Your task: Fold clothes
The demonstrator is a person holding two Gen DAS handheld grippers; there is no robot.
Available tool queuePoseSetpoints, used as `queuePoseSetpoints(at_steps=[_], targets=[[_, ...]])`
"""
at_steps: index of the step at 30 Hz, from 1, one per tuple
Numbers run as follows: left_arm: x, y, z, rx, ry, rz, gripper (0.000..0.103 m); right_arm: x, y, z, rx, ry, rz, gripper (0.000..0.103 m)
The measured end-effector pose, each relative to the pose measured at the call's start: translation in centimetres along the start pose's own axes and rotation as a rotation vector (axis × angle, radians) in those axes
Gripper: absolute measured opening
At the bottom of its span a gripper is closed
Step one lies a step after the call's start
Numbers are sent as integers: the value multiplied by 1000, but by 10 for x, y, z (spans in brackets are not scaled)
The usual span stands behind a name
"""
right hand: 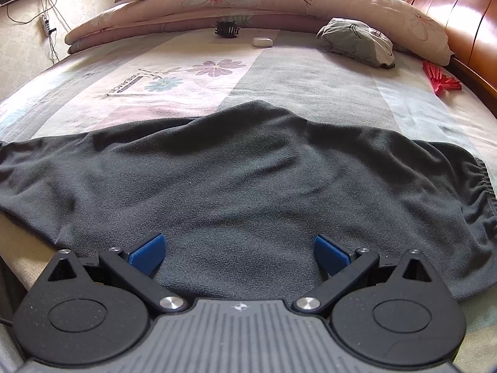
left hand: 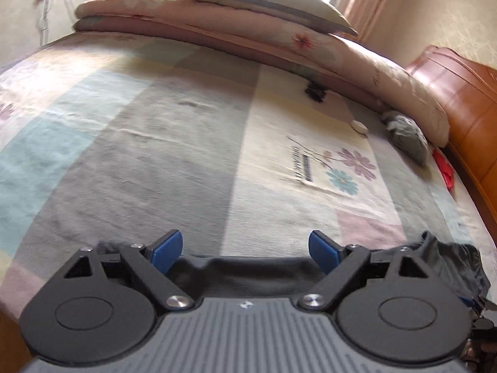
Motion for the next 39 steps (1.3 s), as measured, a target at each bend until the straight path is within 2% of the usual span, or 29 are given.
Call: queuePoseSetpoints(at_steps=[5, 8, 12, 17, 22, 26, 28, 29, 30, 31, 33, 36, 39], targets=[[-22, -21, 49, -23, -160, -44, 88, 19, -10, 2, 89, 29, -2, 103], [-42, -26, 64, -31, -210, -35, 88, 35, -15, 16, 90, 7, -33, 103], [-70, -36, 81, -73, -275, -39, 88, 52, -18, 43, 118, -26, -53, 103], [-85, -28, 103, -117, -341, -26, 88, 64, -16, 88, 195, -98, -48, 103], [-84, -15, 114, -141, -345, -25, 88, 75, -21, 129, 262, -184, -61, 103], [-82, -12, 118, -168, -332, -36, 88, 96, -24, 163, 382, -245, -65, 103], [-82, -11, 120, -188, -330, -37, 88, 111, -22, 185, 460, -294, -64, 92], [-82, -11, 122, -197, -328, -38, 88, 119, -21, 198, 504, -331, -62, 81], [-81, -10, 123, -208, -327, -40, 88, 127, -19, 216, 541, -376, -64, 75], [-81, -10, 125, -219, -327, -45, 88, 133, -17, 232, 563, -416, -72, 73], [-80, -9, 130, -244, -333, -54, 88, 145, -12, 267, 613, -510, -85, 60], [-76, -6, 138, -276, -371, -68, 88, 157, 2, 324, 693, -617, -66, 53], [-75, -8, 136, -277, -374, -60, 88, 163, 18, 380, 765, -691, -21, 51]])
Point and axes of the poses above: each gripper's, at about its wrist camera, not at the fingertips, and y roughly the way its jaws point, z to its left, x to its top, the point moved 3 cm from there along y, roughly the way its jaws point, and after that the axes turned 9 degrees about -x, right-handed, at the moved point
